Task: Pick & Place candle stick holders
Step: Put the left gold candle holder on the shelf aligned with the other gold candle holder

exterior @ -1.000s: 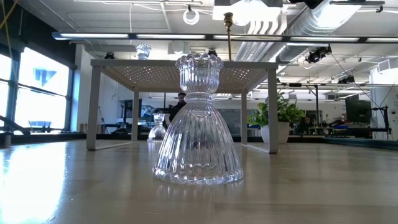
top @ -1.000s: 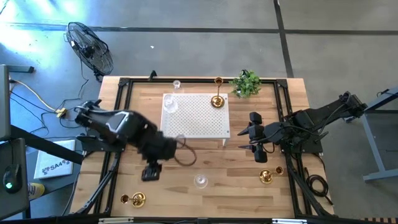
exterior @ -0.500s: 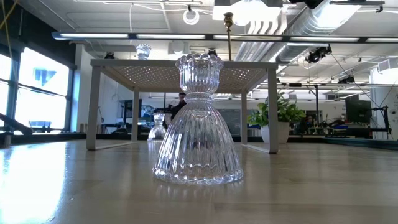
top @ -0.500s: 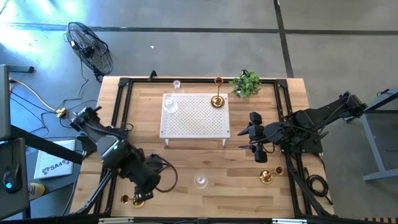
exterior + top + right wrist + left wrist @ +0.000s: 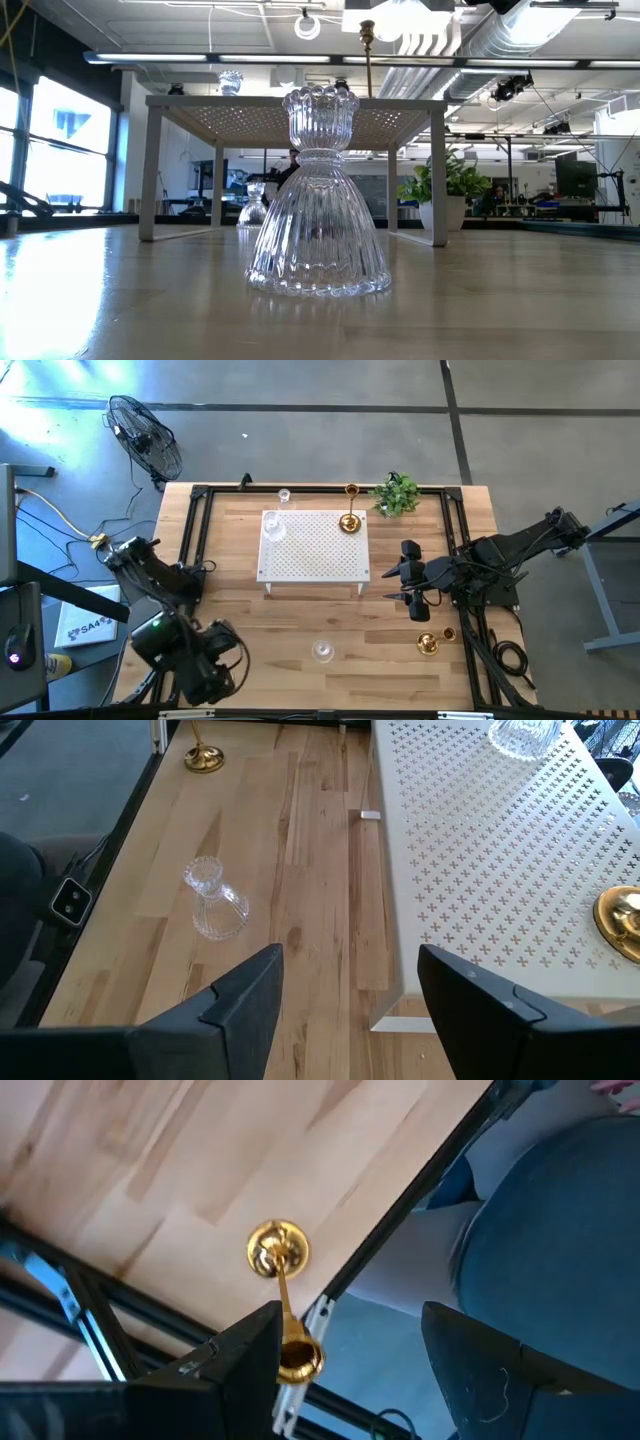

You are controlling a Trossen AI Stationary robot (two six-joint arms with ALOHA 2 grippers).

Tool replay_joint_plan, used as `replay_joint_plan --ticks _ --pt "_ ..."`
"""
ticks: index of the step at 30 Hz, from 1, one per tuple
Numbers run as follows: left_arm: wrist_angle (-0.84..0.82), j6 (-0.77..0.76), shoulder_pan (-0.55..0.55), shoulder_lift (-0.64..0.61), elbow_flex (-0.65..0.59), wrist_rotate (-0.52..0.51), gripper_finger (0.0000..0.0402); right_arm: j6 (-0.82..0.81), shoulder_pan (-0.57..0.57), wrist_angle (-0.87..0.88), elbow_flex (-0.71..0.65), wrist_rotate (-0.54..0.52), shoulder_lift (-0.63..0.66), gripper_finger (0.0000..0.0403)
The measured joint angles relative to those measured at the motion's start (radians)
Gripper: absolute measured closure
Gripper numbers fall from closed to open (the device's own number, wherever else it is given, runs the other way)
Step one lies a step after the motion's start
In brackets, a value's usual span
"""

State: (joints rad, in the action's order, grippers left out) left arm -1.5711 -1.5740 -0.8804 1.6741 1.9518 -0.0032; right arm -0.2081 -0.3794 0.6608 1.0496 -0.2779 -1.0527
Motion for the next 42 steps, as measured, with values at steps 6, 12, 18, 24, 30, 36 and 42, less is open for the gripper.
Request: replay_joint_plan --ticks 6,12,18,24,30,36,42 --pt "0.000 -0.138 -0.060 0.000 0.000 -0.012 0.0168 0.000 0.000 0.000 0.000 0.000 0.000 0.0178" --pt "0.000 -0.307 -0.114 0.000 0.000 -0.010 0.0168 0.000 0.000 0.000 0.000 0.000 0.000 0.0178" --pt "0.001 -0.422 -0.156 0.008 0.000 -0.003 0.0168 0.000 0.000 0.000 0.000 0.000 0.000 0.0178" --pt "0.000 -0.488 -0.176 0.027 0.001 0.027 0.0168 0.000 0.000 0.000 0.000 0.000 0.000 0.0178" --pt "0.001 -0.499 -0.175 0.053 0.000 0.039 0.0168 0.000 0.000 -0.002 0.000 0.000 0.000 0.0178" --pt "0.001 -0.503 -0.174 0.076 -0.028 0.080 0.0168 0.000 0.000 -0.007 0.000 0.000 0.000 0.0178" --pt "0.000 -0.491 -0.174 0.076 -0.085 0.151 0.0168 0.000 0.000 -0.007 0.000 0.000 0.000 0.0178"
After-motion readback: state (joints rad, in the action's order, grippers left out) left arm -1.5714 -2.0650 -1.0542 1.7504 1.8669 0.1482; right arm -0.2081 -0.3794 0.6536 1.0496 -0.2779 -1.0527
